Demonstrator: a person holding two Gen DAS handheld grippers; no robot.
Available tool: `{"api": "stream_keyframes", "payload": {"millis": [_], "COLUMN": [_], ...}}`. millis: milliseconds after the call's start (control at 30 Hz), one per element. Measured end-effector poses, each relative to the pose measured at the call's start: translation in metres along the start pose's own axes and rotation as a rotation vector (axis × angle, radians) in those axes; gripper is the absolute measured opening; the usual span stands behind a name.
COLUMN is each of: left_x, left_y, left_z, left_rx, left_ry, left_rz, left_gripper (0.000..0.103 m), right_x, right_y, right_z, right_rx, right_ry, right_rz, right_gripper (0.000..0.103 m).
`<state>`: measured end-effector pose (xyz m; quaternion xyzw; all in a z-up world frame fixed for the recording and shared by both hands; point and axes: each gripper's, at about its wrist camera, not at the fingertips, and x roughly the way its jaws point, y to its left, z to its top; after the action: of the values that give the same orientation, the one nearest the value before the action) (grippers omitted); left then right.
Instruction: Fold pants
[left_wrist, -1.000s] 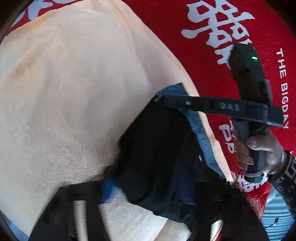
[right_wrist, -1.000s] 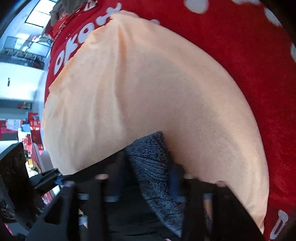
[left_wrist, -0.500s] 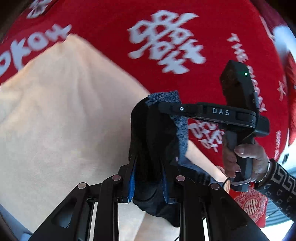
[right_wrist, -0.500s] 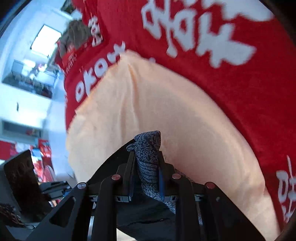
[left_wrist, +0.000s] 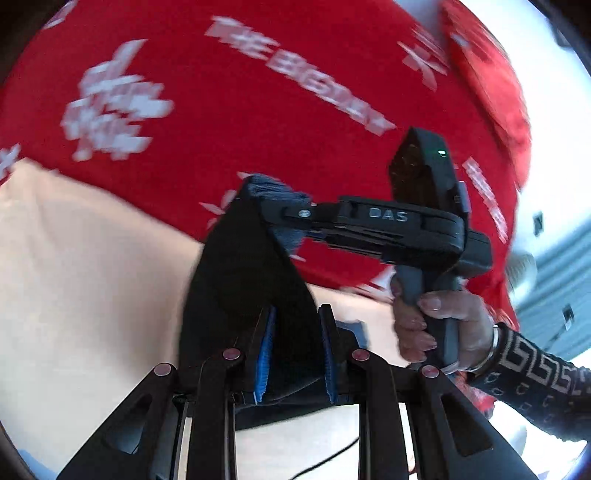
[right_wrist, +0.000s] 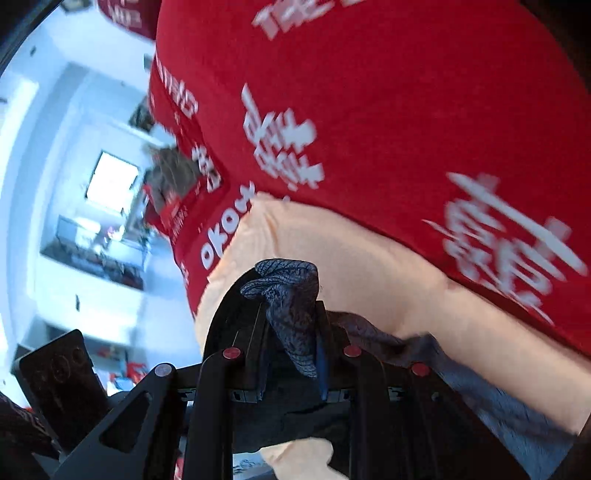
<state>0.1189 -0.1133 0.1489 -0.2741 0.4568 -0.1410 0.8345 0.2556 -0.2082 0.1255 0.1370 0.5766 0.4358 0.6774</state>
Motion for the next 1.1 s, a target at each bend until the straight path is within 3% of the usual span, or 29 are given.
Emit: {"api": "stream_keyframes", "payload": {"millis": [67,167,233,400,500,600,667,700,733,800,900,1000,1100], "left_x": [0.020,0.061,0.092,0.153,0.166,0.156,0.144,0.137,0.125,0.113,0.107,0.108,0.132], "left_y": [-0.041,-0.102,-0.129,-0.159,-0.161,-0.158,-0.153,-0.149,-0.142,-0.127,-0.095,-0.052,0.003], "left_z": [-0.010,-0.031,-0.048,-0.093,-0.118,-0.126,-0.122,-0.120,-0.113,-0.108,-0.086,-0.070,-0.060], "left_rx": [0.037,0.130,0.137,0.169,0.212,0.240,0.253,0.249,0.237,0.237,0.236,0.258,0.253], "left_ry": [0.042,0.099,0.154,0.271,0.318,0.336,0.320,0.301,0.249,0.203,0.167,0.127,0.177], "left_rz": [-0.076,-0.105,-0.140,-0.108,-0.014,0.054,0.122,0.161,0.211,0.265,0.401,0.506,0.595], "left_gripper": [0.025,0.025,0.025,0.025,0.025,0.025,0.040,0.069,0.080,0.080,0.080,0.080,0.080], "right_x": [-0.034,-0.073,-0.090,-0.108,-0.103,-0.101,-0.102,-0.102,-0.103,-0.102,-0.092,-0.078,-0.073], "right_y": [-0.020,-0.049,-0.071,-0.147,-0.187,-0.212,-0.221,-0.221,-0.220,-0.215,-0.215,-0.217,-0.213], "right_z": [-0.017,-0.048,-0.070,-0.122,-0.145,-0.168,-0.180,-0.183,-0.188,-0.197,-0.213,-0.225,-0.228], "right_rx": [0.024,0.041,0.064,0.184,0.262,0.353,0.423,0.443,0.456,0.462,0.499,0.536,0.540], "right_ry": [-0.025,-0.039,-0.044,-0.042,-0.006,0.014,0.011,0.002,-0.008,-0.023,-0.034,-0.048,-0.123], "right_rz": [0.019,0.030,0.028,-0.017,-0.023,-0.040,-0.005,0.018,0.045,0.079,0.139,0.145,0.182], "right_gripper": [0.023,0.022,0.014,0.007,0.008,0.012,0.012,0.022,0.044,0.066,0.066,0.066,0.066]}}
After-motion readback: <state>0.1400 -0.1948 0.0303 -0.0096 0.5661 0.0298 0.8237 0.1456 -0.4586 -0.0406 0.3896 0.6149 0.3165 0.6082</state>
